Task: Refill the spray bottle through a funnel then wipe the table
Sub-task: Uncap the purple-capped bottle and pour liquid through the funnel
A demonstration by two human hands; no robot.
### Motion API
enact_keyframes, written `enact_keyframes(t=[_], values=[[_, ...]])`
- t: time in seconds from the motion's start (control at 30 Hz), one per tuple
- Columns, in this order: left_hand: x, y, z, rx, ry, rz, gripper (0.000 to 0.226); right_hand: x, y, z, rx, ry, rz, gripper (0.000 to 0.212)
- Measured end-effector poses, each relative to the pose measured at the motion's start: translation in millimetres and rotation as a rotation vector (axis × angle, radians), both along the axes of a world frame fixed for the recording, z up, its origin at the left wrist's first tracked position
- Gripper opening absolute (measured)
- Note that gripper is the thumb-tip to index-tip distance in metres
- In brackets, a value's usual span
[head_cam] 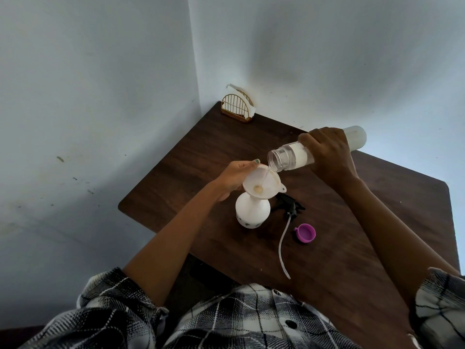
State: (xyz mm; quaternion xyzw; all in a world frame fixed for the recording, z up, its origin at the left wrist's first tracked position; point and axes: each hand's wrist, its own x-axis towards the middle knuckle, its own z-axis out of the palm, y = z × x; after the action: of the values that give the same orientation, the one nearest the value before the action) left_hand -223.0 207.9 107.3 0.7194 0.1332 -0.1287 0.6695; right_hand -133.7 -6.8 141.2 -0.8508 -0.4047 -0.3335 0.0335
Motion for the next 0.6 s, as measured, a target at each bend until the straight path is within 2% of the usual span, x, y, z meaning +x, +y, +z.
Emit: enact_keyframes(t=[0.23,0.6], values=[[0.7,0.3,-2.4,0.012,-0.01,-0.009,0.037,-1.1,0.0,0.6,0.005,0.005,0.004,0.032],[0.7,0.2,-2.7,0.0,-0.006,-0.002,0.034,-2.6,1.0,1.9,0.003,0.013,0.007,0.031]])
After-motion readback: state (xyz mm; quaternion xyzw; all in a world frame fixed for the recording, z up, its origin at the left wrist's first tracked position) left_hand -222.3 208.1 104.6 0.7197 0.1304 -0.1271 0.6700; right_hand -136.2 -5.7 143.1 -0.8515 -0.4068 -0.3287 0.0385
